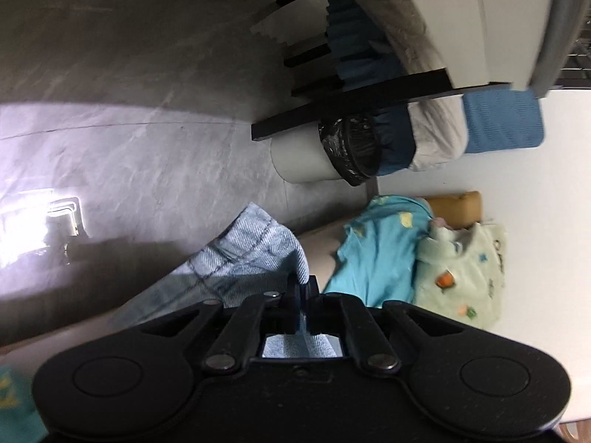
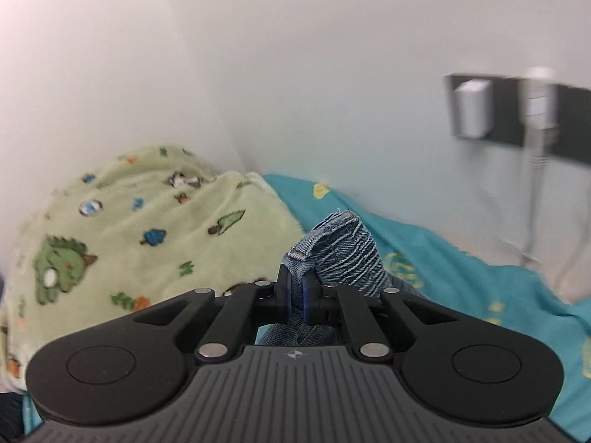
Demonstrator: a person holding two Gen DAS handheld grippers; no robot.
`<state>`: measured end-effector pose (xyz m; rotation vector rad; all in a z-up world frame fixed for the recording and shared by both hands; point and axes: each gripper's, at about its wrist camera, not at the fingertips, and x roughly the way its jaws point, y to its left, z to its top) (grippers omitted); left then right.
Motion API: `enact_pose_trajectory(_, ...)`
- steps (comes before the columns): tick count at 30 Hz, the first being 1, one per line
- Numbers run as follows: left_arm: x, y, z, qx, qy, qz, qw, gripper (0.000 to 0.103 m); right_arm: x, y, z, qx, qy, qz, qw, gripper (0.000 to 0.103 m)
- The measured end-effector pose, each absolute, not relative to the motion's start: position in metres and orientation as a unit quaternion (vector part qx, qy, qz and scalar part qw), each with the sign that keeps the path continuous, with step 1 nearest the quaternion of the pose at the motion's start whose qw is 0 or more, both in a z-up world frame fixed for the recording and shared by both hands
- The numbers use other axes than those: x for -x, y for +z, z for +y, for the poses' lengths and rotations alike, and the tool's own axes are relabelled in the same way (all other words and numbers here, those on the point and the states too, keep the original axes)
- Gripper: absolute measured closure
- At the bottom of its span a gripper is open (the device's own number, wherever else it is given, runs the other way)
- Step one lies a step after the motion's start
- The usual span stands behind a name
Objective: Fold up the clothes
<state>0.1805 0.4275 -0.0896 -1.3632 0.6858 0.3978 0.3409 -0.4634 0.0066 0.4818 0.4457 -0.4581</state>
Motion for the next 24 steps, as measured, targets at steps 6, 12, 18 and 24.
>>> enact_pose_trajectory(6, -0.248, -0.129, 0.425, 0.57, 0.208, 0.353, 0.713, 0.101, -0.415, -0.059, -0.454, -0.193, -0.229, 0.259, 0.919, 0.099)
enact_pose_trajectory(12, -0.279, -0.15, 0.422, 0.525, 0.211, 0.377, 0.733, 0.097, -0.441, -0.109, -0.456, -0.169, -0.219, 0.306, 0.911, 0.098)
enact_pose_trajectory(18, -0.247, -0.133, 0.42, 0.537, 0.181, 0.348, 0.747, 0.059, -0.429, -0.098, -0.456, -0.176, -0.153, 0.34, 0.911, 0.058)
enact_pose_trajectory(24, -0.18, -0.124, 0.418, 0.566, 0.124, 0.343, 0.739, 0.044, -0.358, -0.065, -0.44, -0.155, -0.126, 0.333, 0.922, 0.046)
